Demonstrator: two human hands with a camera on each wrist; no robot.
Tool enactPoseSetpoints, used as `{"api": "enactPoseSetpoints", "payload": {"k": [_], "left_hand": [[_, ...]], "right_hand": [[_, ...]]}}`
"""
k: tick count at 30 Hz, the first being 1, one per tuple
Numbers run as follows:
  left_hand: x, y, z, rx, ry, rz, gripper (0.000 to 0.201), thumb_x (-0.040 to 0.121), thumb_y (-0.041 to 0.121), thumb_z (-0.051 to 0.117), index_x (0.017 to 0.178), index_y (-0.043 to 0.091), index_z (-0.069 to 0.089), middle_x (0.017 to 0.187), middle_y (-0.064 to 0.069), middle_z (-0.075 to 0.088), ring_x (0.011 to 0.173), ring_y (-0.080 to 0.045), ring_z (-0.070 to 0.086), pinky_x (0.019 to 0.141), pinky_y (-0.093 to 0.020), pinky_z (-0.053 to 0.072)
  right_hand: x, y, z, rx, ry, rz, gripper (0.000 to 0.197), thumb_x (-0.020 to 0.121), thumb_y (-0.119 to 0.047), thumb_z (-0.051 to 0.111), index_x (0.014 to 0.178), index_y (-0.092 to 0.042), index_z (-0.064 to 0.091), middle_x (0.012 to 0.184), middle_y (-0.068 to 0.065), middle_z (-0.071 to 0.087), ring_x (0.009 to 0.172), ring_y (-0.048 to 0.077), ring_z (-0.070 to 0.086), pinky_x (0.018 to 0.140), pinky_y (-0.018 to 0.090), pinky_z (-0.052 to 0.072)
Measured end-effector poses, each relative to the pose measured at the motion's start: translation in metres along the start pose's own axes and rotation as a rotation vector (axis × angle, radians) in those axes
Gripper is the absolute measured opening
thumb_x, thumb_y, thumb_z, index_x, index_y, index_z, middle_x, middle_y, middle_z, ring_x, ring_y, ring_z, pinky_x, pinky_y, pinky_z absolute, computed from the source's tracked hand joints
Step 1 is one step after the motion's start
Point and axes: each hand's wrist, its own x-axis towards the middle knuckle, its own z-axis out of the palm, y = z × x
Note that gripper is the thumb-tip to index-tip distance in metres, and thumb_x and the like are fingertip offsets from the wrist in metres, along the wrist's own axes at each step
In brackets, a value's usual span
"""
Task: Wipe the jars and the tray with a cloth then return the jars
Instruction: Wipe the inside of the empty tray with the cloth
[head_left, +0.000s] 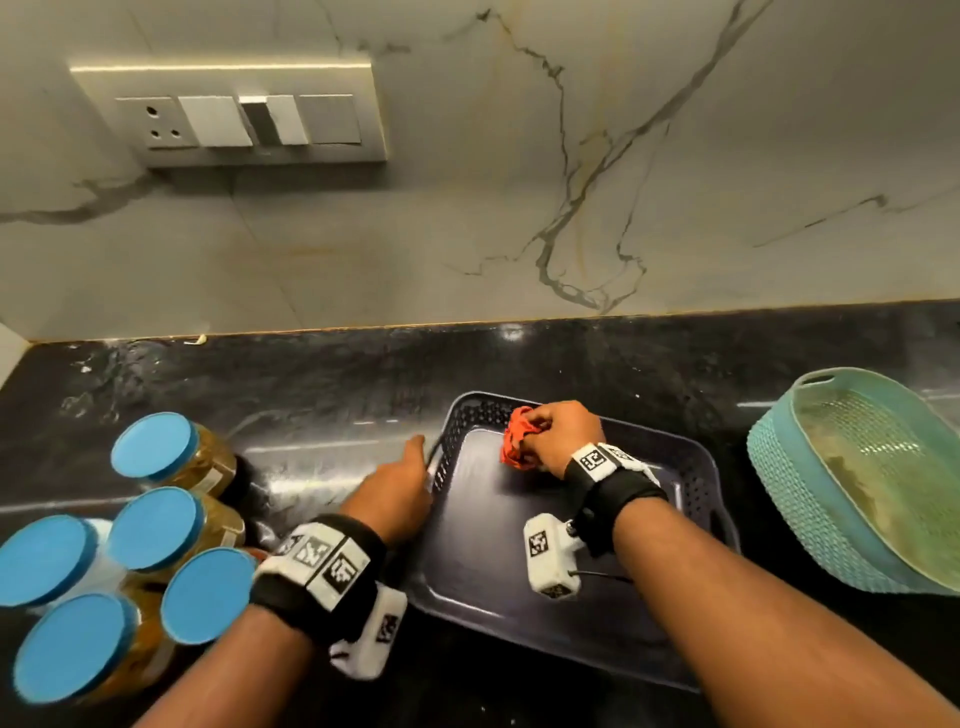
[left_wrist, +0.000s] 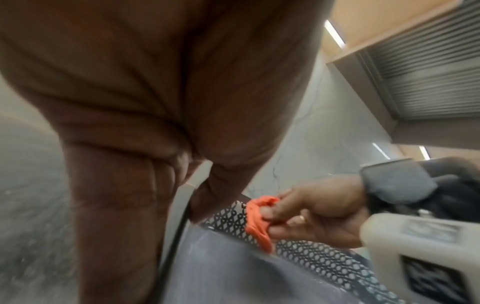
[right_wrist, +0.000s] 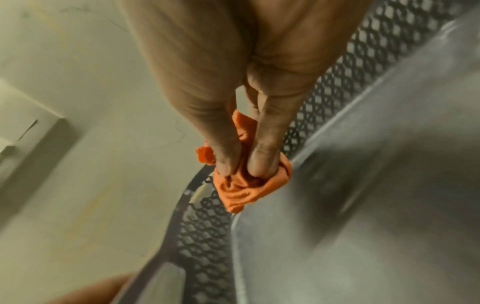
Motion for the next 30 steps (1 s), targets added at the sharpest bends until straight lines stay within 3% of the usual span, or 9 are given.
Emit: {"api": "enactPoseSetpoints", "payload": {"k": [4, 7, 11, 13, 16, 20, 24, 27, 30], "left_hand": [[-0.007, 0.0, 0.012, -0.092, -0.107, 0.005, 0.072, 0.102, 0.02, 0.046, 0.16, 0.005, 0.006, 0.14, -0.028, 0.057, 0.126, -0.038, 0.058, 0.093, -0.038, 0.045], [-0.008, 0.0, 0.012, -0.129, -0.102, 0.082, 0.056, 0.103, 0.026, 0.045, 0.152, 0.011, 0.023, 0.131, -0.022, 0.065, 0.115, -0.038, 0.063, 0.083, -0.038, 0.047], [-0.009, 0.005, 0.008, -0.114, -0.08, 0.117, 0.052, 0.103, 0.032, 0.046, 0.15, 0.018, 0.029, 0.13, -0.02, 0.066, 0.114, -0.038, 0.064, 0.087, -0.04, 0.05], [-0.009, 0.007, 0.008, -0.091, -0.095, 0.101, 0.067, 0.104, 0.032, 0.044, 0.161, 0.018, 0.011, 0.134, -0.021, 0.062, 0.118, -0.038, 0.062, 0.09, -0.039, 0.049], [-0.011, 0.013, 0.01, -0.117, -0.106, 0.121, 0.074, 0.104, 0.027, 0.045, 0.162, 0.021, 0.0, 0.125, -0.021, 0.067, 0.109, -0.036, 0.065, 0.079, -0.035, 0.046], [-0.01, 0.022, 0.011, -0.115, -0.142, 0.15, 0.073, 0.104, 0.026, 0.045, 0.16, 0.018, -0.001, 0.117, -0.023, 0.069, 0.1, -0.036, 0.067, 0.076, -0.036, 0.048], [-0.007, 0.026, 0.013, -0.082, -0.165, 0.115, 0.082, 0.103, 0.022, 0.044, 0.161, 0.013, -0.014, 0.129, -0.025, 0.063, 0.11, -0.036, 0.064, 0.08, -0.034, 0.045], [-0.009, 0.026, 0.013, -0.11, -0.158, 0.103, 0.083, 0.102, 0.022, 0.047, 0.161, 0.015, -0.012, 0.126, -0.024, 0.065, 0.108, -0.035, 0.064, 0.078, -0.033, 0.043], [-0.006, 0.021, 0.016, -0.145, -0.114, 0.091, 0.074, 0.103, 0.021, 0.045, 0.16, 0.015, -0.002, 0.122, -0.025, 0.067, 0.107, -0.038, 0.064, 0.075, -0.035, 0.042]], "right_hand": [[0.01, -0.012, 0.026, 0.451, 0.011, 0.22, 0.016, 0.067, 0.0, 0.08, 0.067, -0.016, 0.077, 0.082, 0.012, 0.077, 0.075, 0.026, 0.076, 0.072, 0.042, 0.063], [0.018, -0.019, 0.036, 0.49, 0.09, 0.228, 0.016, 0.067, 0.0, 0.08, 0.068, -0.015, 0.076, 0.079, 0.009, 0.077, 0.073, 0.023, 0.075, 0.073, 0.041, 0.063], [0.012, -0.031, 0.044, 0.242, -0.032, 0.082, 0.024, 0.075, -0.006, 0.078, 0.094, -0.021, 0.08, 0.083, -0.006, 0.07, 0.08, 0.008, 0.063, 0.076, 0.017, 0.048], [0.013, -0.031, 0.045, 0.288, -0.055, 0.08, 0.023, 0.077, 0.002, 0.074, 0.086, -0.02, 0.078, 0.082, -0.001, 0.07, 0.079, 0.014, 0.065, 0.08, 0.024, 0.053], [0.02, -0.025, 0.051, 0.452, -0.052, 0.124, 0.031, 0.08, 0.01, 0.07, 0.071, -0.02, 0.066, 0.084, 0.016, 0.071, 0.08, 0.033, 0.071, 0.081, 0.053, 0.06], [0.02, -0.025, 0.053, 0.203, -0.044, 0.007, 0.017, 0.08, -0.018, 0.079, 0.092, -0.023, 0.069, 0.101, 0.005, 0.072, 0.095, 0.026, 0.067, 0.088, 0.036, 0.054], [0.012, -0.024, 0.052, -0.061, -0.115, -0.06, 0.023, 0.082, -0.015, 0.074, 0.104, -0.018, 0.068, 0.11, 0.005, 0.071, 0.104, 0.027, 0.065, 0.082, 0.027, 0.047], [0.008, -0.031, 0.047, 0.08, -0.161, -0.003, 0.025, 0.079, 0.002, 0.073, 0.09, -0.019, 0.066, 0.104, 0.013, 0.07, 0.095, 0.034, 0.07, 0.083, 0.039, 0.059], [0.008, -0.027, 0.039, 0.165, -0.243, -0.132, 0.037, 0.075, 0.017, 0.072, 0.073, -0.019, 0.062, 0.083, 0.014, 0.068, 0.081, 0.036, 0.071, 0.08, 0.053, 0.06]]}}
